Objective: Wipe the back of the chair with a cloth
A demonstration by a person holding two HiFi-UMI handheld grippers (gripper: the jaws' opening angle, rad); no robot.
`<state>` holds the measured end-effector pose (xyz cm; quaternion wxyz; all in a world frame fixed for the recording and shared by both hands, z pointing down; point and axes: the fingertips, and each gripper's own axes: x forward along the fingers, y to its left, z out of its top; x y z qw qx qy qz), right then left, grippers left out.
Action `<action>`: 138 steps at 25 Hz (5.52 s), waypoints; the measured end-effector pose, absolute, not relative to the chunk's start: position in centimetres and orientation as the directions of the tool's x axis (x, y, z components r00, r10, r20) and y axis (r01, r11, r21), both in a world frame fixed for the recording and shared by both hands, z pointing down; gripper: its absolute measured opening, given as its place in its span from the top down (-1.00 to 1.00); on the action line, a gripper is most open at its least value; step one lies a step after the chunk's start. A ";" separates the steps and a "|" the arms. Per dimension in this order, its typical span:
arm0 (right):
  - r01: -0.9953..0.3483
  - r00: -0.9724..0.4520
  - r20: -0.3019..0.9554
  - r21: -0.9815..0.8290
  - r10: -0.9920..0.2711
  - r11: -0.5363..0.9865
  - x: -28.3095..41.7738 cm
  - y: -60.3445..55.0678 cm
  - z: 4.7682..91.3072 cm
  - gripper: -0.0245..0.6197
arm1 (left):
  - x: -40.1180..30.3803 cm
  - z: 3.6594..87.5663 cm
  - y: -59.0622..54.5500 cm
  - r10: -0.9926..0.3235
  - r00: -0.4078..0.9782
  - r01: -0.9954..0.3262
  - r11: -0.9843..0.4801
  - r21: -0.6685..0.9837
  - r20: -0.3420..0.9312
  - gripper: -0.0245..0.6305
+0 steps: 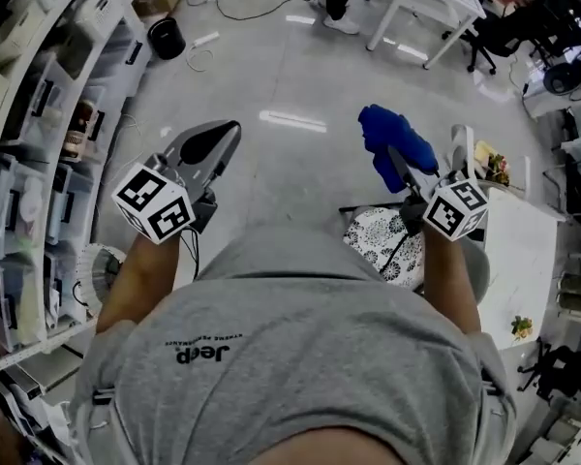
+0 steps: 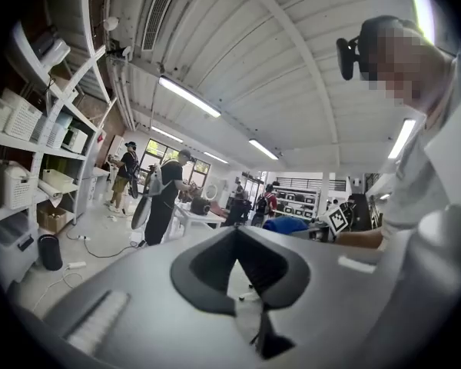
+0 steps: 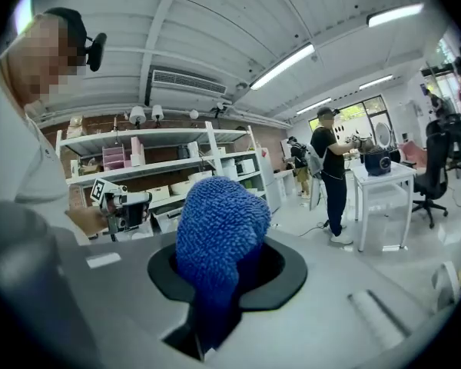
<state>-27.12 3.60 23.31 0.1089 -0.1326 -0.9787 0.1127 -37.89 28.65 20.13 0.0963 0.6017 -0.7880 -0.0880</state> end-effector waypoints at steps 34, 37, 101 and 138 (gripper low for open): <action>-0.285 -0.773 0.564 0.100 -0.290 0.953 -15.6 -15.9 38.6 0.68 | -37.7 31.1 4.1 -0.952 0.228 -0.941 -0.161 0.298 0.206 0.78; -0.367 -0.691 0.606 0.175 -0.394 0.913 -7.1 -21.6 41.7 0.68 | -30.9 32.8 -2.3 -0.914 0.331 -0.916 -0.252 0.312 0.233 0.78; -0.180 -0.141 0.698 0.680 -0.702 0.711 14.2 -30.9 60.3 0.68 | -5.4 43.7 -17.7 -0.531 0.780 -0.625 -0.690 0.365 0.332 0.78; -0.229 0.351 0.716 0.690 -0.603 0.687 34.7 -21.8 63.1 0.68 | 0.0 44.3 -14.4 -0.393 0.866 -0.492 -0.777 0.393 0.308 0.78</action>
